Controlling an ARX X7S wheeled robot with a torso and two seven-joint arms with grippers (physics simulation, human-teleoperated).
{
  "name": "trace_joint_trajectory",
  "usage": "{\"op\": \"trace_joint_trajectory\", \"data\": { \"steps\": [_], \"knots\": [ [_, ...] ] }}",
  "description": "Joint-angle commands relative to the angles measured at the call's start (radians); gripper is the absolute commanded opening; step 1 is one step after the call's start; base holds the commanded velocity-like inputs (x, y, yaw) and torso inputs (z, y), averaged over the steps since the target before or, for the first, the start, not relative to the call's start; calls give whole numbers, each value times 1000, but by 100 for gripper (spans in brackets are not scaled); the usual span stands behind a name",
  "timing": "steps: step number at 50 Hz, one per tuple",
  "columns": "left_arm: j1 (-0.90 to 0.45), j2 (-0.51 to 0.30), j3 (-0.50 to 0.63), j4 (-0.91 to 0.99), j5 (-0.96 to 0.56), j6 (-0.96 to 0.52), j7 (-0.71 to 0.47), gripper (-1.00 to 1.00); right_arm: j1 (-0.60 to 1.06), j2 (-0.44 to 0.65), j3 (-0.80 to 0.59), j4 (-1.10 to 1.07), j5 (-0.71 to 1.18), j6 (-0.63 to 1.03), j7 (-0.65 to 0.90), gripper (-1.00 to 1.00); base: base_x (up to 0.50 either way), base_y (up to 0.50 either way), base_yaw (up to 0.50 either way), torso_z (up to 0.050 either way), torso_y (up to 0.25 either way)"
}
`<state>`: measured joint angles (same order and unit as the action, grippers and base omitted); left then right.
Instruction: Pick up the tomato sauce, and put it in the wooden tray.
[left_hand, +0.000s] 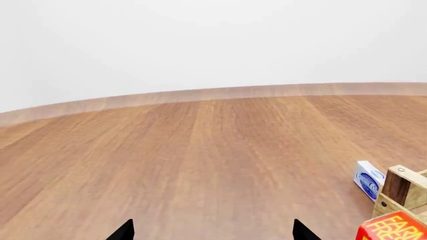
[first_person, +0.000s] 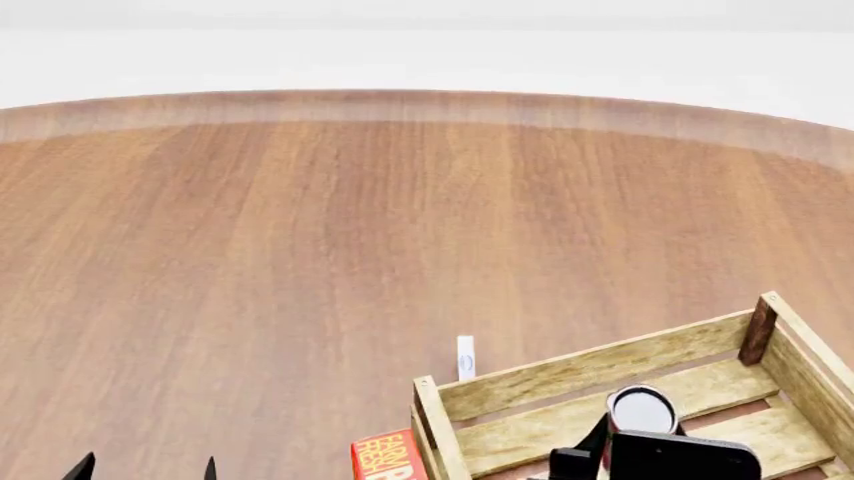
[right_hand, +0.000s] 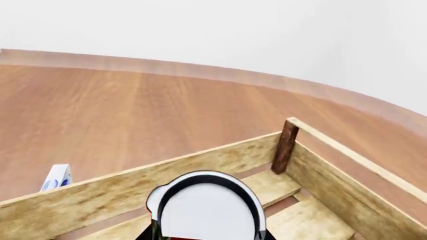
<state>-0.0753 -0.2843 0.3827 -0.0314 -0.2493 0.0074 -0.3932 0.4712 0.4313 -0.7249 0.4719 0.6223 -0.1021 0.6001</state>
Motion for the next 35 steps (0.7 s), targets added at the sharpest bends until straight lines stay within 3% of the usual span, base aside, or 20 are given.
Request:
{"op": "trace_joint_trajectory", "data": {
  "steps": [1, 35],
  "knots": [
    [8, 2, -9, 7, -10, 20, 10, 100, 20, -21, 6, 38, -21, 36, -33, -100, 0, 0, 0, 0, 0],
    [2, -3, 1, -4, -13, 29, 6, 100, 38, -35, -1, 77, 0, 67, -79, -100, 0, 0, 0, 0, 0]
  ]
}}
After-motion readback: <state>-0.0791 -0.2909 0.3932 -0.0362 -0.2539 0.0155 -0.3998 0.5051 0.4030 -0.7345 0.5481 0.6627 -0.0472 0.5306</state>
